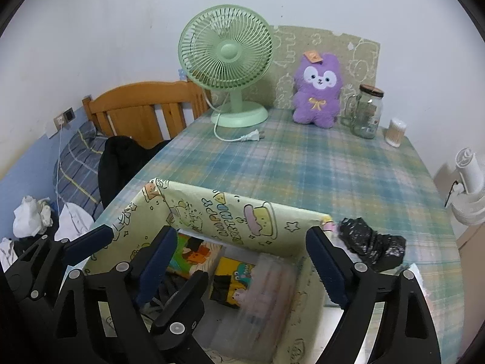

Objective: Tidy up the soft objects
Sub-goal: 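Withdraw both grippers from the yellow box back toward the remaining items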

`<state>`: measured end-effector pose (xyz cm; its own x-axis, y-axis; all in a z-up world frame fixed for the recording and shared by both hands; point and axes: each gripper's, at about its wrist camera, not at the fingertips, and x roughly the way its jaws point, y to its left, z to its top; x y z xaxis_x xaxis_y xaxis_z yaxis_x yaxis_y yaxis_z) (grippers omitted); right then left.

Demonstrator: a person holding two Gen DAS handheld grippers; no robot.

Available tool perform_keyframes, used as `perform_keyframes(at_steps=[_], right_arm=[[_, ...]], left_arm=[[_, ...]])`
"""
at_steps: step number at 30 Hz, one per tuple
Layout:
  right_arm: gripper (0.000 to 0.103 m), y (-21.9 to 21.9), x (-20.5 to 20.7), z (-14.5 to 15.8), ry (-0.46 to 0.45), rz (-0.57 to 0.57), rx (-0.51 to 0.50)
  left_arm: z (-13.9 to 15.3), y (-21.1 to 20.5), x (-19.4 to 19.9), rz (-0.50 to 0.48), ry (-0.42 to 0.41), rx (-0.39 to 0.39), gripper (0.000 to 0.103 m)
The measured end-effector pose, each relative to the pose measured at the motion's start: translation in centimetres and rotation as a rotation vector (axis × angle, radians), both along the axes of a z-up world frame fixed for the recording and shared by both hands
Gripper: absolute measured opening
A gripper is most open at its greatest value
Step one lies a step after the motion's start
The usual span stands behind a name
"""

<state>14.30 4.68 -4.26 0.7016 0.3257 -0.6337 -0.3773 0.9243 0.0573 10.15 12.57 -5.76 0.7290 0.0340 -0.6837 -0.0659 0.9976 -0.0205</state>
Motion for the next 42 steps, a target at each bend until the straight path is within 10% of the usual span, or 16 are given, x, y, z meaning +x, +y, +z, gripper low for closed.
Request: perform_keyframes(at_steps=[42], right_arm=[[0.101,-10.3,-7.7,7.4,-0.22,-0.141,0.067]], left_arm=[[7.4,-9.1,-5.7,-0.075,-0.209,0.061,0.097]])
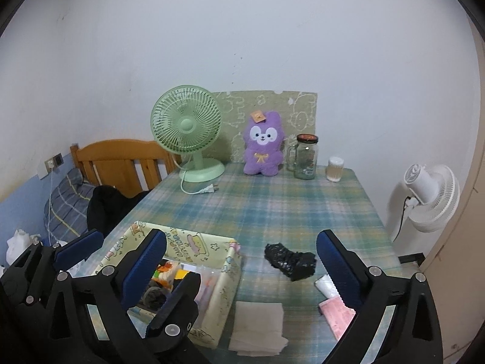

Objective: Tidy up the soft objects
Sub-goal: 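Withdraw both grippers from the yellow box back toward the remaining items, then move both grippers toward the white towel and pink paper packet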

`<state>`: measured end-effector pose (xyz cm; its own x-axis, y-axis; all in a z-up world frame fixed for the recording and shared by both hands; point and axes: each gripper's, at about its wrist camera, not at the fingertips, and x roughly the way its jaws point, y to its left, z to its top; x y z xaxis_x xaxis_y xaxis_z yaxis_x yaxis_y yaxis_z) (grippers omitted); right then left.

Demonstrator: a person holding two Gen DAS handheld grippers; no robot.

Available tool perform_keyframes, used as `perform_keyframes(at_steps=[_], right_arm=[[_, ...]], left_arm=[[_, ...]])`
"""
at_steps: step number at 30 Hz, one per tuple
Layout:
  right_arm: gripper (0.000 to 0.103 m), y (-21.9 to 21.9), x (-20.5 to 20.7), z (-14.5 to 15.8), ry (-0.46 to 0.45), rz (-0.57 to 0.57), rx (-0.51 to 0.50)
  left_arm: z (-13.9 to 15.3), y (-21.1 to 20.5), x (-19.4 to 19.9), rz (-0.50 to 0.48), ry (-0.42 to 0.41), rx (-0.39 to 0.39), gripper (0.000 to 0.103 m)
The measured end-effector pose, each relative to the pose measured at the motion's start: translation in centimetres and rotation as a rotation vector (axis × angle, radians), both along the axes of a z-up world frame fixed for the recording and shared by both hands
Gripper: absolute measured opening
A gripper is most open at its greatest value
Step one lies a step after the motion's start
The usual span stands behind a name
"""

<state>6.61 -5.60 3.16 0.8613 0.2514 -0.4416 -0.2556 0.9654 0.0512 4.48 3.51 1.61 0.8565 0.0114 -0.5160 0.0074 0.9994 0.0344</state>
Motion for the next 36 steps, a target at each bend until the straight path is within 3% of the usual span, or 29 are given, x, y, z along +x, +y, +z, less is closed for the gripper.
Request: perform_keyframes(at_steps=[18,36], right_arm=[[0.103,-5.1,-1.5,1.1,-0.043,-0.081,0.008],[0.103,-9.6,-1.2,-1.1,-0.026,-0.127,-0.009]], left_arm=[[0.6,-4.6,-0.6,-0.047,-0.025,-0.041,0.097],[-1.5,-9.0,-0.3,-0.077,-0.007,-0.033,0.099]])
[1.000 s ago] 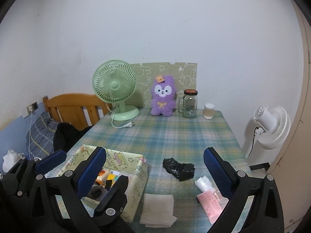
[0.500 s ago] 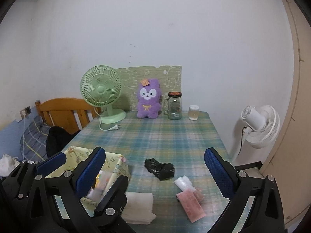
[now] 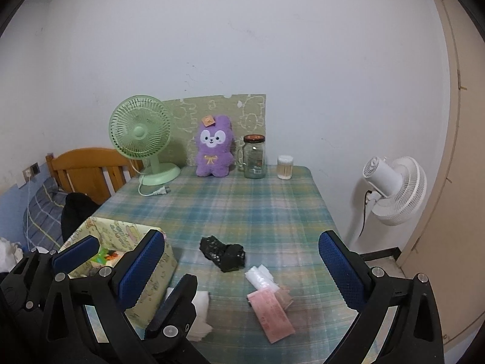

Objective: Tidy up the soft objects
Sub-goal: 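Move both grippers toward the white towel and pink paper packet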

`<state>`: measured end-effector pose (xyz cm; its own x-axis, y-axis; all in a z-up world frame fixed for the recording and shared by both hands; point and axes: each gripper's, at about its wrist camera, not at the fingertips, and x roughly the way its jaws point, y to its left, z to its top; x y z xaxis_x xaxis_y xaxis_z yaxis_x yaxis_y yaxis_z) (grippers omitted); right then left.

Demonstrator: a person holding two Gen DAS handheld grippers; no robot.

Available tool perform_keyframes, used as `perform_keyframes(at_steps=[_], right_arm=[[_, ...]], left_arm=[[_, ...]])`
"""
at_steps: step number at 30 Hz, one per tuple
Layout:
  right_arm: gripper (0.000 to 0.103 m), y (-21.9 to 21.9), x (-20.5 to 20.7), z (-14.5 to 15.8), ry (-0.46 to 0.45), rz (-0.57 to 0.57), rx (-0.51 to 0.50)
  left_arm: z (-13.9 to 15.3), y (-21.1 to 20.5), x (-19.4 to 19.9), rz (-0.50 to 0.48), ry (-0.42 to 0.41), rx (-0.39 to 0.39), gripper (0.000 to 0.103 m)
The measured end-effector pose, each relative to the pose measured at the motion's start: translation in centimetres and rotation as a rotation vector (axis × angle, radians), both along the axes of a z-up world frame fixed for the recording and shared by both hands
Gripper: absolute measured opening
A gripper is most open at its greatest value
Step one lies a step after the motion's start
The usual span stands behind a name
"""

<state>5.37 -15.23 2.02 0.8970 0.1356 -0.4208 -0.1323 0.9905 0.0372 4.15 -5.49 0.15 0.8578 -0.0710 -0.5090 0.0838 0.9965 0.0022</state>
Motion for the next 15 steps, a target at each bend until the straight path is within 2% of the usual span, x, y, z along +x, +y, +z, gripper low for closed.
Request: perform_keyframes(at_steps=[15], right_arm=[[0.103,-2.4,1.6,-4.0,0.03,-0.001,-0.014]], left_arm=[[-3.9,-2.3,1.0,0.013,0.02,-0.024,0.099]])
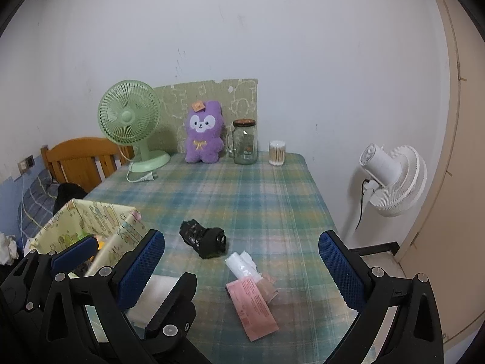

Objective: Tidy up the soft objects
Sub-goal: 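Move both grippers toward the white towel and pink paper packet, then grasp the folded white towel with the left gripper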

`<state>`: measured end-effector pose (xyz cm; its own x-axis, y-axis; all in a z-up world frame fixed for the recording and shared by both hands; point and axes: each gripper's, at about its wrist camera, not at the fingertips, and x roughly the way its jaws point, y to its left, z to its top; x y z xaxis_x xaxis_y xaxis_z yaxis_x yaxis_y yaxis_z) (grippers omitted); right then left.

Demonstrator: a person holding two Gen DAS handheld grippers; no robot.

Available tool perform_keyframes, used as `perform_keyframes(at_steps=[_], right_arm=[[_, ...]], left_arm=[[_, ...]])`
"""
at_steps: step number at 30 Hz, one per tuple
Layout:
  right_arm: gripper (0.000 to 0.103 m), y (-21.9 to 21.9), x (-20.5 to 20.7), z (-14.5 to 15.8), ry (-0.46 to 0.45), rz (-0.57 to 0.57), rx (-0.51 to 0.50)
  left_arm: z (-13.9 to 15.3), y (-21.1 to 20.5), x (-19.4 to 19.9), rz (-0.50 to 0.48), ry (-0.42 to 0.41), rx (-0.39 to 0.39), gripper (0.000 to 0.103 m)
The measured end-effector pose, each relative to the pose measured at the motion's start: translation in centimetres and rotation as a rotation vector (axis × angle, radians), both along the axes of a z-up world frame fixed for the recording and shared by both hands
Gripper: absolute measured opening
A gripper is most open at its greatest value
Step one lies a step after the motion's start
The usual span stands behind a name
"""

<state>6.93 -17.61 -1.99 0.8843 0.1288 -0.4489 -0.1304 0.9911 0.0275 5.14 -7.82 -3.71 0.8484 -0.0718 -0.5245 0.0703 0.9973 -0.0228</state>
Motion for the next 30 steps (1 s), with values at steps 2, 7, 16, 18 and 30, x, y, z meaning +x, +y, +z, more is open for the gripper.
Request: perform_keyframes(at_steps=[2,7,16,18,30], right_arm=[[0.103,-0.2,0.2,-0.4,0.0,0.001,0.001],[0.103,-0.6,0.8,-1.6,0.013,0.005,0.017],[0.103,-0.5,2.2,-4.4,0.074,0.007,0.009],[0.103,-0.4,2.5,-5.1,0.094,0.013,0.012],[0.103,-0.2,3.6,-8.7,0.193,0.019,0.016]], left_arm=[[-0.4,-0.2,0.0,0.003,-0.001,0.001,0.099],[-1.3,-0.5,0.4,0.017,0.0,0.003,0.099],[-4.1,-0.1,1.3,0.099,0.039,0.012,0.099],[-4.6,0.0,1.2,0.133,0.034,0.017,0.099],[-7.9,0.1,1.3,0.17,0.143,0.023,0.098]])
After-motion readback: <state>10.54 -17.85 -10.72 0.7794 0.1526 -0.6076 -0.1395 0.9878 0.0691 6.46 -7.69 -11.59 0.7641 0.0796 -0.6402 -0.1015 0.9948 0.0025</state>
